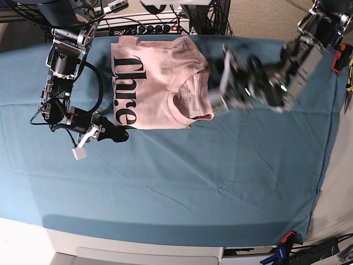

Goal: Fold the T-shirt properly
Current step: 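Lift the left gripper off and bring the right gripper beside the shirt, then grasp the shirt's side edge with the left gripper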

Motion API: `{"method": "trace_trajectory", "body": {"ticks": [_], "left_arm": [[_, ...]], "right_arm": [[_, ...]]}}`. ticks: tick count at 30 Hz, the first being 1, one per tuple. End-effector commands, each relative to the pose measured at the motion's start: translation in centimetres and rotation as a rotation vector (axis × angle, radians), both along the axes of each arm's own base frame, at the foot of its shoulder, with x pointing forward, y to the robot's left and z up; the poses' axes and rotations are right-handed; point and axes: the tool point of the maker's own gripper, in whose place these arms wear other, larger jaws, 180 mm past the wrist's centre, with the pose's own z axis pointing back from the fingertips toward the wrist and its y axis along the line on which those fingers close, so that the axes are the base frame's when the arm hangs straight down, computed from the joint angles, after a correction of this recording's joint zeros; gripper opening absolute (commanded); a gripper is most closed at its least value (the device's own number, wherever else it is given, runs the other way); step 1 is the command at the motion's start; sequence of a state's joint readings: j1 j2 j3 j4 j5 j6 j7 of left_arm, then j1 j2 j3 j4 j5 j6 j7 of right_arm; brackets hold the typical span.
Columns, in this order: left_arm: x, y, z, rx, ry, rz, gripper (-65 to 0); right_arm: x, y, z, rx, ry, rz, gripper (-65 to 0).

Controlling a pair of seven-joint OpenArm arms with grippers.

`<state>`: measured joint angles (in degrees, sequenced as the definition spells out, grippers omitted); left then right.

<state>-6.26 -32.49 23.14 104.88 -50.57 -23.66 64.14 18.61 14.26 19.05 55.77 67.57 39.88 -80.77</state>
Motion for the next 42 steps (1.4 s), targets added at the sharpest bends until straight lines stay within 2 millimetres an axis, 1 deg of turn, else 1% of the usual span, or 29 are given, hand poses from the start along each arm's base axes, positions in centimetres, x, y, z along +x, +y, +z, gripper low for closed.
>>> {"method": "trace_trajectory", "body": {"ticks": [1,3,4,6,9,11,12,14,15,20,22,24,26,28,32,38,42], "left_arm": [[2.0,0.8,1.4,-0.044,-0.032,0.062,-31.5],[4.6,2.8,2.1,-0.085,-0.038,0.185,-31.5],[5.6,3.9,2.4,-0.106,-0.032,0.241,-31.5],[6.9,6.2,2.4,-0.127,-0.012,0.334,-31.5],[7.7,9.1,1.3,-0.122,0.06,0.476,-31.5],[7.1,10.2,0.1,-0.101,0.11,0.508,-31.5],[6.4,10.3,-0.4,-0.106,0.145,0.507,-31.5],[4.7,9.9,-1.1,-0.12,0.2,0.469,-31.5],[3.6,9.4,-1.4,-0.136,0.233,0.438,-31.5],[-3.0,5.7,-2.3,-0.241,0.414,0.248,-31.5],[-4.8,4.6,-2.3,-0.272,0.465,0.194,-31.5],[-6.0,3.8,-2.2,-0.297,0.496,0.15,-31.5],[-6.6,3.3,-2.0,-0.313,0.515,0.131,-31.5],[-6.7,2.8,-1.7,-0.336,0.522,0.12,-31.5],[-6.7,1.7,-1.5,-0.367,0.524,0.115,-31.5],[-6.4,-0.5,-1.4,-0.409,0.513,0.113,-31.5],[-6.1,-1.2,-1.8,-0.405,0.503,0.134,-31.5]], "right_arm": [[1.5,-0.6,2.1,0.015,-0.066,-0.02,-65.0],[1.5,-0.6,2.1,0.015,-0.066,-0.02,-65.0],[1.5,-0.6,2.1,0.015,-0.066,-0.02,-65.0],[1.5,-0.6,2.1,0.015,-0.066,-0.02,-65.0],[1.5,-0.6,2.1,0.015,-0.066,-0.02,-65.0],[1.5,-0.6,2.1,0.015,-0.066,-0.02,-65.0],[1.5,-0.6,2.1,0.014,-0.066,-0.02,-65.0],[1.5,-0.6,2.1,0.015,-0.066,-0.02,-65.0],[1.5,-0.6,2.1,0.015,-0.066,-0.02,-65.0],[1.5,-0.6,2.1,0.015,-0.066,-0.02,-65.0],[1.5,-0.6,2.1,0.014,-0.066,-0.02,-65.0],[1.5,-0.6,2.1,0.015,-0.065,-0.02,-65.0],[1.5,-0.6,2.0,0.013,-0.065,-0.02,-65.0],[1.4,-0.6,2.0,0.012,-0.064,-0.02,-65.0],[1.4,-0.6,2.0,0.012,-0.064,-0.02,-65.0],[1.4,-0.6,2.0,0.012,-0.064,-0.02,-65.0],[1.4,-0.6,2.0,0.011,-0.064,-0.02,-65.0]]}}
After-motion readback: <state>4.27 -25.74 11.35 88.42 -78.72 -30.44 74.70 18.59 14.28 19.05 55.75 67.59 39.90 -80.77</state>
